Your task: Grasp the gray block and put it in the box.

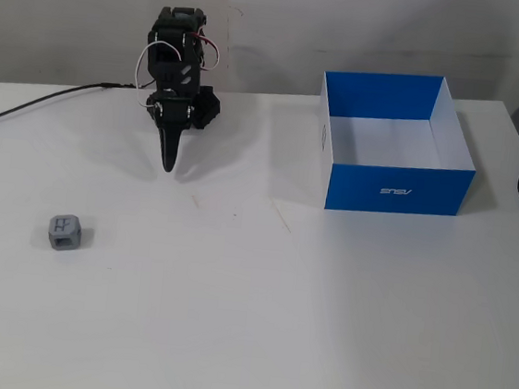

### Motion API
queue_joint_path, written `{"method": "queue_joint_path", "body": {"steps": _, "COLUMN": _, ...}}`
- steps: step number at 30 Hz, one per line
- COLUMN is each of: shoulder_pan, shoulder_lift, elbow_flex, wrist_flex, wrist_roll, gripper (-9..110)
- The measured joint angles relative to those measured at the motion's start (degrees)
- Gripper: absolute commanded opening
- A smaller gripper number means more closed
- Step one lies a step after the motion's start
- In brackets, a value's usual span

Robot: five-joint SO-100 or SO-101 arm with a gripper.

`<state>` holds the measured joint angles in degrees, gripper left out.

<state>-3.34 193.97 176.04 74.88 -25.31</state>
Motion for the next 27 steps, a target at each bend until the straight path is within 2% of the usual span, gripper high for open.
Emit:
{"method": "queue_joint_path", "body": {"steps": 2, "shoulder_pan": -3.08, "shoulder_lift": 0.00, "elbow_flex": 0.97, "wrist_flex": -3.16, "wrist_roll": 3.78, "gripper": 0}}
{"method": "queue_joint_path", "body": {"steps": 5, "shoulder_pan": -6.94, "shoulder_lift": 0.00, "elbow_flex": 1.05, "wrist_flex": -8.26, "wrist_roll": 20.39, "gripper": 0}}
{"method": "queue_joint_path", "body": {"steps": 8, "shoulder_pan": -8.88, "shoulder_lift": 0.00, "elbow_flex": 1.05, "wrist_flex": -9.76, "wrist_roll": 26.89, "gripper": 0}}
{"method": "queue_joint_path", "body": {"steps": 27, "shoulder_pan": -8.61, "shoulder_lift": 0.00, "elbow_flex": 1.05, "wrist_flex": -10.28, "wrist_roll": 29.71, "gripper": 0}}
